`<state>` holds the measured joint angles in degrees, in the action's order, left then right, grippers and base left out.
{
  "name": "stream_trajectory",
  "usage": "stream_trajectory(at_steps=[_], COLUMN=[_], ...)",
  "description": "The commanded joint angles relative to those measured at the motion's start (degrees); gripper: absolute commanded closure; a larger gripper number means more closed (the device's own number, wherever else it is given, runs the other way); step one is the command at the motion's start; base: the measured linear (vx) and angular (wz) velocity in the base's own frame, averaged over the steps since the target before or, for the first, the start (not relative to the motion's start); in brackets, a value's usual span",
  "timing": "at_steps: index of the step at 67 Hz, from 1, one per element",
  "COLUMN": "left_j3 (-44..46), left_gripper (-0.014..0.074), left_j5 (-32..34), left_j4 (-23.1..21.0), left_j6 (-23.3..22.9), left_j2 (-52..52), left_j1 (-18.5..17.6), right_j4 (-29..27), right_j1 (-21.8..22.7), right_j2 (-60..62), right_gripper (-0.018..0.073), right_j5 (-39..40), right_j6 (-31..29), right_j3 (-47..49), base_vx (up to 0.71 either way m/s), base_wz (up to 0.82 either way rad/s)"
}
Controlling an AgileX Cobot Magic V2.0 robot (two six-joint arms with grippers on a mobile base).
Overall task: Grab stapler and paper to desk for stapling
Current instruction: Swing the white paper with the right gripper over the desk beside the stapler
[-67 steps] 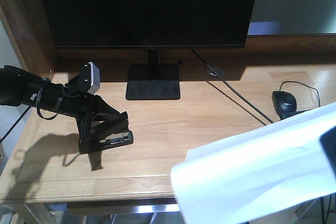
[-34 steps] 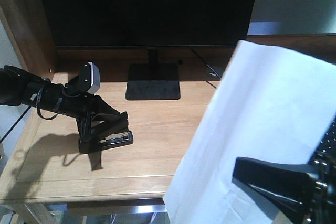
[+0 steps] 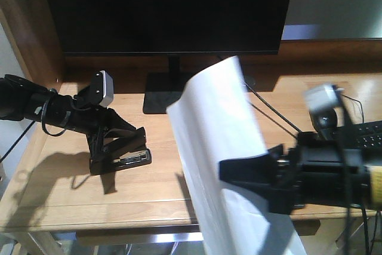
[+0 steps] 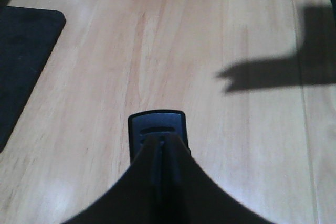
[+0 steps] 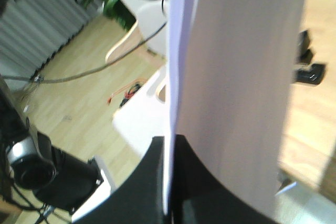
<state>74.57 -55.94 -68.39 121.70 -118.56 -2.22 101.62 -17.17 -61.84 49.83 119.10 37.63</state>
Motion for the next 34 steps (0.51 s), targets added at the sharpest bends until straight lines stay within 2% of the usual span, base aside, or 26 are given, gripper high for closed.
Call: stream_trajectory(at_steps=[1, 8, 12, 34], left_j3=[1.6, 1.6, 1.6, 1.6], left_gripper=[0.0603, 0.0603, 0.0603, 0.0603], left_j5=[-1.7, -1.7, -1.7, -1.7], left_j4=[-3.0, -3.0, -3.0, -3.0], left_j6=[-0.2, -0.2, -0.2, -0.2], left_j2=[3.1, 3.1, 3.1, 3.1], left_j1=[-0.2, -0.2, -0.2, -0.2], right_j4=[-3.3, -5.5, -6.3, -7.9], right_j1=[-4.9, -9.4, -10.3, -10.3], right_j2=[-3.4, -7.6, -9.3, -18.9], right_gripper=[0.0564, 0.0564, 0.0564, 0.0562], right_j5=[-4.6, -12.2, -16.7, -34.4], right_j6=[-1.0, -1.0, -1.0, -1.0], right_j3=[3.6, 5.3, 6.0, 6.2], base_vx=[0.00, 0.00, 0.00, 0.00], base_wz=[0.00, 0.00, 0.00, 0.00])
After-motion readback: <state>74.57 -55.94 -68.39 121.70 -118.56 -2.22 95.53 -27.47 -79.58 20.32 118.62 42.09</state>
